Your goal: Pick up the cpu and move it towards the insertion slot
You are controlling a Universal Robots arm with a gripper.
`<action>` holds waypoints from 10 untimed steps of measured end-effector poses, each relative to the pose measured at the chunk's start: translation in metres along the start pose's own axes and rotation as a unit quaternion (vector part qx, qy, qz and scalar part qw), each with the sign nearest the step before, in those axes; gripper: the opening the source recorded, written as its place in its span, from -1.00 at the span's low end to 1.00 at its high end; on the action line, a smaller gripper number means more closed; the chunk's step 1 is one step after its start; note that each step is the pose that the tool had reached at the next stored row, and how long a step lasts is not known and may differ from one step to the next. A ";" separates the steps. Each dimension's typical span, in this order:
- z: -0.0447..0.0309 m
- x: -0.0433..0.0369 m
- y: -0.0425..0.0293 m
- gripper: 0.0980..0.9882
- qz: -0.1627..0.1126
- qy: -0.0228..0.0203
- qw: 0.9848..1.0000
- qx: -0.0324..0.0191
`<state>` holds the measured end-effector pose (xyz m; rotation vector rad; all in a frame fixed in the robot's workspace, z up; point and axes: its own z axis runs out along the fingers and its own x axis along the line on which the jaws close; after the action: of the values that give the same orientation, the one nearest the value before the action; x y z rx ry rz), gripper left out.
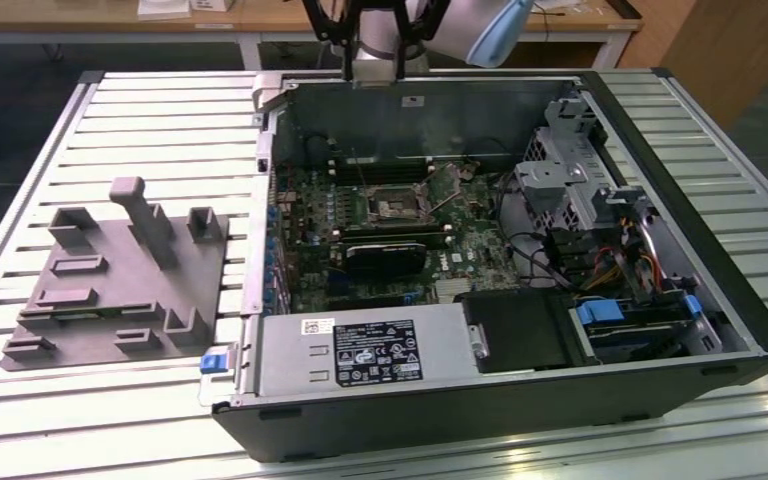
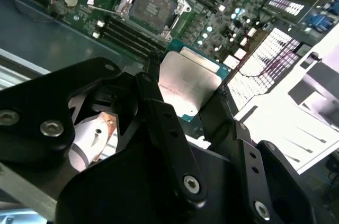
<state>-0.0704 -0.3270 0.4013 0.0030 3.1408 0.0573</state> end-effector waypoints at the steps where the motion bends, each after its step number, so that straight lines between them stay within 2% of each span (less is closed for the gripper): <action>1: 0.0004 -0.0007 0.0027 0.00 0.000 0.000 1.000 0.000; 10: 0.0030 -0.0070 0.0257 0.00 0.000 0.000 1.000 0.000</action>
<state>-0.0634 -0.3013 0.3993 0.0029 3.1408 0.0576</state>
